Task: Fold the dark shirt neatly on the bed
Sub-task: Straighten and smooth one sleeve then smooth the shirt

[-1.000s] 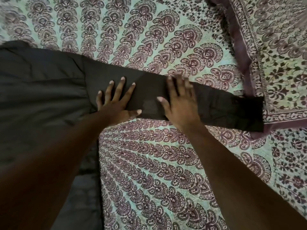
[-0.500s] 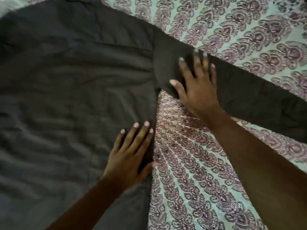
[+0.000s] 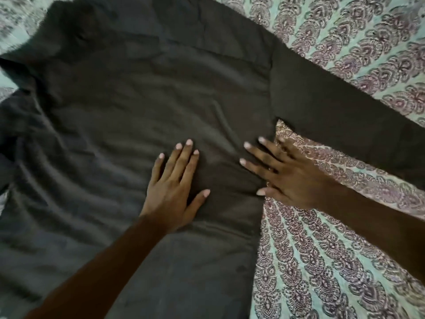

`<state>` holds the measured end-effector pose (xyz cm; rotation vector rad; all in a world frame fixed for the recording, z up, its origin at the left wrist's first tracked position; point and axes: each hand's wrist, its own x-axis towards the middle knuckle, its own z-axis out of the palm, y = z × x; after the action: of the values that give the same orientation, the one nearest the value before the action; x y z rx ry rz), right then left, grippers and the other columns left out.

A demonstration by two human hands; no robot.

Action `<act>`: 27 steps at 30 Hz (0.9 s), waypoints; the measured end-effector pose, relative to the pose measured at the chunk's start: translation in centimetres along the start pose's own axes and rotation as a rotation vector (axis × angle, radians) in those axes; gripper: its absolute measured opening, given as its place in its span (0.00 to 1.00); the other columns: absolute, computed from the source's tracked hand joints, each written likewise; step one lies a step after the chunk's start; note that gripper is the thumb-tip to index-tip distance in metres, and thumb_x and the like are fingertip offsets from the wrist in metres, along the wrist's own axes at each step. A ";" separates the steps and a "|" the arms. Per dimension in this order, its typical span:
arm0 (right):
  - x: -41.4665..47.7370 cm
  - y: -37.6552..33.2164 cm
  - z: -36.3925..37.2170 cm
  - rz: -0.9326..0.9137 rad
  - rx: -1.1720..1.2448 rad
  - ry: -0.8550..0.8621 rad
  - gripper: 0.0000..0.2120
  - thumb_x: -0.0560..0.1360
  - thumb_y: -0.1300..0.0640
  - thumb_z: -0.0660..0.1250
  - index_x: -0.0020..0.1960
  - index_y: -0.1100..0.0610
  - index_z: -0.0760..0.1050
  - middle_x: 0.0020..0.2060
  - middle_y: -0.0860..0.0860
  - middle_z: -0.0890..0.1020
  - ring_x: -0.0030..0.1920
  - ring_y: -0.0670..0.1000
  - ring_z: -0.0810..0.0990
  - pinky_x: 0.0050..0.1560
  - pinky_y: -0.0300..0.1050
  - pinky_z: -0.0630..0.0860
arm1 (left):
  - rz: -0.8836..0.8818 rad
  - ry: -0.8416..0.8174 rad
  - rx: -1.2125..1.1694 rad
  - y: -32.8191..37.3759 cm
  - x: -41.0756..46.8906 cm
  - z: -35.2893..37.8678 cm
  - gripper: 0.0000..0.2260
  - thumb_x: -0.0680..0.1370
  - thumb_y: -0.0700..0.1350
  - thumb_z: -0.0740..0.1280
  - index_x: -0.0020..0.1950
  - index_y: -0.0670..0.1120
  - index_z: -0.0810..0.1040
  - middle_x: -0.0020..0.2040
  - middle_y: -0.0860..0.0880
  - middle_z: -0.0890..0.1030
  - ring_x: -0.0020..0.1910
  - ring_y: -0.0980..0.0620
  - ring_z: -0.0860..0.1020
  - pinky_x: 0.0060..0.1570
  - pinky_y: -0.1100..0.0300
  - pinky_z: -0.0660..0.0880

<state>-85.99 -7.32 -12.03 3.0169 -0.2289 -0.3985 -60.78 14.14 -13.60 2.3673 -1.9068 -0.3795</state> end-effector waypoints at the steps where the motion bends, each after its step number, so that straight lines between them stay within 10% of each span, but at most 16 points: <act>1: -0.9 -0.6 -0.2 -0.009 0.005 -0.010 0.36 0.83 0.31 0.50 0.85 0.48 0.49 0.84 0.54 0.49 0.84 0.60 0.46 0.78 0.69 0.55 | 0.017 -0.025 0.011 -0.1 -0.8 0.2 0.38 0.81 0.66 0.56 0.84 0.44 0.56 0.86 0.45 0.51 0.85 0.46 0.51 0.81 0.39 0.54; 9: 9.2 1.2 -2.1 0.481 0.217 0.155 0.38 0.81 0.27 0.48 0.84 0.46 0.50 0.84 0.55 0.49 0.84 0.61 0.46 0.80 0.66 0.51 | 0.031 -0.007 0.039 0.3 -3.7 0.7 0.42 0.78 0.69 0.59 0.85 0.45 0.55 0.86 0.47 0.53 0.85 0.47 0.53 0.81 0.41 0.54; 19: -1.2 -10.8 -1.4 0.193 0.180 -0.039 0.35 0.81 0.29 0.52 0.84 0.41 0.49 0.84 0.56 0.47 0.84 0.62 0.45 0.79 0.68 0.54 | 0.153 -0.147 0.079 -1.0 -8.3 0.3 0.44 0.78 0.69 0.59 0.84 0.43 0.54 0.86 0.45 0.51 0.84 0.44 0.53 0.79 0.36 0.57; 27: 5.6 -7.2 -3.0 0.511 0.198 0.042 0.38 0.79 0.25 0.49 0.84 0.41 0.49 0.84 0.55 0.47 0.84 0.61 0.45 0.80 0.67 0.47 | 0.224 -0.155 0.103 -1.8 -10.7 0.5 0.44 0.77 0.70 0.60 0.84 0.43 0.56 0.85 0.45 0.54 0.84 0.43 0.56 0.79 0.36 0.57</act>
<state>-78.90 -0.95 -11.31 2.9853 -1.0596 -0.2754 -61.30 24.95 -12.90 2.2078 -2.2852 -0.4681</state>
